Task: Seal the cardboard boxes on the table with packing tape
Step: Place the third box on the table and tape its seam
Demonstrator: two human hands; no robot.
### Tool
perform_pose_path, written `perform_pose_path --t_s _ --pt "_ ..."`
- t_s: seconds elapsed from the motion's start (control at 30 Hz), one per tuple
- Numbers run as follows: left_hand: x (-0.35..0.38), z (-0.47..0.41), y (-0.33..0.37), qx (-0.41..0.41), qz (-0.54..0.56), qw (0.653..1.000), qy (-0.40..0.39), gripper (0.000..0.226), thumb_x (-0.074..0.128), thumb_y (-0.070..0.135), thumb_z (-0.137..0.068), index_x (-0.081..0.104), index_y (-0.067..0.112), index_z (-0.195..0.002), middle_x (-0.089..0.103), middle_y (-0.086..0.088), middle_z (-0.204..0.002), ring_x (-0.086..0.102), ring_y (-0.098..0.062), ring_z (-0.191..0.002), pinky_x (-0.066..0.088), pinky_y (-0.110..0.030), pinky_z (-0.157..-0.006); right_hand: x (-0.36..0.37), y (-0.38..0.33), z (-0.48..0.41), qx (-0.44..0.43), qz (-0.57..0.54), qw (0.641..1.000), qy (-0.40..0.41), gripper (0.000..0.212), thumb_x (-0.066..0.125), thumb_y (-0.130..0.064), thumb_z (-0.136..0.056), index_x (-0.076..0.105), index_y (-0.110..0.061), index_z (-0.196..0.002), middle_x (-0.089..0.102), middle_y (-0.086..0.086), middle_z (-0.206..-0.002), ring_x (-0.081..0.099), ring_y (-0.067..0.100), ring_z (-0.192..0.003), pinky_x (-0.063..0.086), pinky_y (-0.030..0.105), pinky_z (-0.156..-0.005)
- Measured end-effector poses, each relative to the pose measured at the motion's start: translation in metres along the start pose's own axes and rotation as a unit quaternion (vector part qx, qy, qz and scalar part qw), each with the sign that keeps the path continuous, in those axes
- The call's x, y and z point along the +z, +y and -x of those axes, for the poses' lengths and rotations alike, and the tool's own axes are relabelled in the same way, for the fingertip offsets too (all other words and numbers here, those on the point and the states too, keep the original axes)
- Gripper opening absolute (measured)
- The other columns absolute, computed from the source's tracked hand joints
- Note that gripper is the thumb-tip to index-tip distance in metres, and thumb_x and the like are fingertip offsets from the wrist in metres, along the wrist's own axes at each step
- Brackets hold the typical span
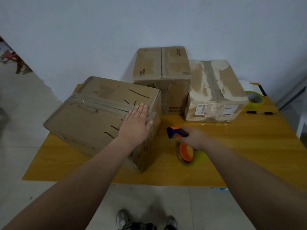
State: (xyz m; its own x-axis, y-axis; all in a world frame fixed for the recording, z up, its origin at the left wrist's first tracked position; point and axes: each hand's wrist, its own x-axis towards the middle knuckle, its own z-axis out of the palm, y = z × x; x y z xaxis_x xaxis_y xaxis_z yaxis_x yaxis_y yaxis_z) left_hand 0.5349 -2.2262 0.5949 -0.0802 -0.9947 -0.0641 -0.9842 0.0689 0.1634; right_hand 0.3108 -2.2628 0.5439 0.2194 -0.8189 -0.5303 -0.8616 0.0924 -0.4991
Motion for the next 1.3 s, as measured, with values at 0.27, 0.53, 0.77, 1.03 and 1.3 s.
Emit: perform_pose_path --t_s 0.27,0.53,0.77,1.03,1.3 --pt "0.000 0.014 -0.006 0.013 0.014 1.000 -0.006 0.063 0.024 0.044 -0.101 -0.001 0.014 -0.151 -0.005 -0.002 -0.159 -0.007 -0.012 -0.145 -0.008 -0.026 -0.114 0.037 0.033 -0.002 0.156 -0.418 0.894 0.037 0.055 0.059 -0.039 -0.094 0.046 0.000 -0.131 0.058 0.019 -0.109 0.058 0.036 -0.100 0.046 0.056 -0.094" --pt "0.000 0.016 -0.005 0.008 0.013 1.000 -0.010 0.063 0.025 0.044 -0.101 0.000 0.015 -0.152 -0.005 -0.001 -0.159 -0.006 -0.012 -0.145 -0.008 -0.026 -0.114 0.064 0.035 -0.014 0.208 -0.266 0.940 0.047 0.031 0.045 -0.036 -0.101 0.056 -0.008 -0.095 0.048 0.013 -0.082 0.044 0.028 -0.068 0.040 0.047 -0.072" --pt "0.001 0.017 -0.004 0.013 0.012 1.000 -0.002 0.063 0.025 0.044 -0.101 0.002 0.014 -0.151 -0.002 -0.002 -0.160 -0.004 -0.012 -0.146 -0.009 -0.025 -0.114 0.020 -0.046 0.008 -0.079 -0.382 0.915 0.100 0.042 0.050 -0.045 -0.096 0.047 -0.026 -0.133 0.048 -0.014 -0.120 0.044 0.008 -0.114 0.038 0.028 -0.094" --pt "0.001 0.019 -0.005 0.016 0.015 1.000 0.001 0.062 0.025 0.044 -0.101 0.002 0.014 -0.151 -0.003 -0.002 -0.160 -0.005 -0.013 -0.146 -0.009 -0.026 -0.114 0.017 -0.073 0.012 -0.076 -0.387 0.919 -0.015 0.027 0.063 -0.046 -0.088 0.066 -0.019 -0.092 0.067 -0.002 -0.095 0.059 0.013 -0.093 0.040 0.031 -0.090" --pt "-0.002 0.018 -0.007 0.024 0.022 0.999 -0.010 0.065 0.032 0.036 -0.100 0.000 0.013 -0.152 -0.004 -0.003 -0.160 -0.005 -0.014 -0.146 -0.007 -0.029 -0.116 0.016 -0.065 0.005 -0.072 -0.436 0.896 -0.045 0.021 0.068 -0.017 -0.088 0.059 -0.013 -0.106 0.057 0.003 -0.080 0.052 0.013 -0.064 0.047 0.024 -0.060"
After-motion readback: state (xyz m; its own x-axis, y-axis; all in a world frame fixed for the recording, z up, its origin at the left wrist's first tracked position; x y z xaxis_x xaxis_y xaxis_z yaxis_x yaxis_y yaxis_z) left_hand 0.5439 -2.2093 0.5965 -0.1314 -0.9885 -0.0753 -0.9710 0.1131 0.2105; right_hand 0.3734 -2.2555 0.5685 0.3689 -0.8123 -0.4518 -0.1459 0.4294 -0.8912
